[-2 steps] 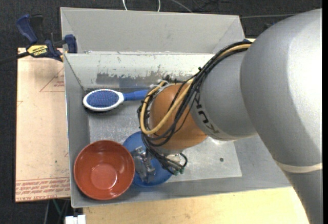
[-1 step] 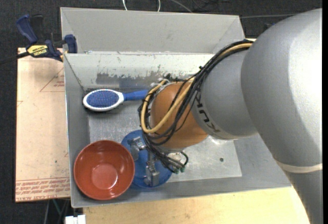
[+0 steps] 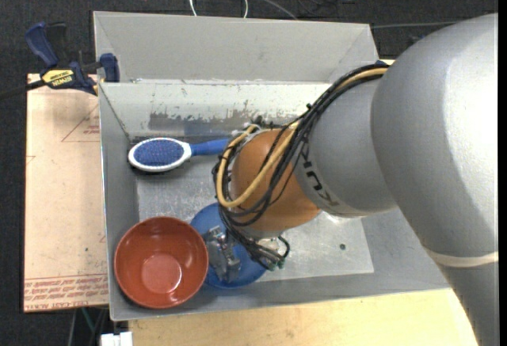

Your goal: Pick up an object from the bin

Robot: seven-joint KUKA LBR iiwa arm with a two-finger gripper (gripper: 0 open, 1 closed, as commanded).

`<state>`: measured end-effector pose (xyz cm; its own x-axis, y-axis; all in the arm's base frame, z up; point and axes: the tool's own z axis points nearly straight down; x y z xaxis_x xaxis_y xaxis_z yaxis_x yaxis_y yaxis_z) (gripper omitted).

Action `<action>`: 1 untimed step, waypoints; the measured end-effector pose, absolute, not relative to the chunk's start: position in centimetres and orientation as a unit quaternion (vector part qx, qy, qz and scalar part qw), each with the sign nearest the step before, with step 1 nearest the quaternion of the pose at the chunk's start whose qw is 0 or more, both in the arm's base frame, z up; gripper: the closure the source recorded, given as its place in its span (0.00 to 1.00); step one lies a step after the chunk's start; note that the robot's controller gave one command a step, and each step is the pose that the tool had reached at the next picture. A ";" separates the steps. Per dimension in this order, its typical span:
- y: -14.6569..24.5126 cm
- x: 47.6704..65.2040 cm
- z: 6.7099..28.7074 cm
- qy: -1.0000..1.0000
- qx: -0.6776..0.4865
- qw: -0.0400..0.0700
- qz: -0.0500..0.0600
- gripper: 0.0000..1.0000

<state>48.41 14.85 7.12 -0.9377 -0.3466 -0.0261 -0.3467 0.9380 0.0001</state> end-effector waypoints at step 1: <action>14.7 48.6 7.4 0.984 -0.175 0.015 0.001 0.00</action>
Offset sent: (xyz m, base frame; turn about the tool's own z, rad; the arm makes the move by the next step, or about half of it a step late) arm 0.0000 0.0000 0.0000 0.0000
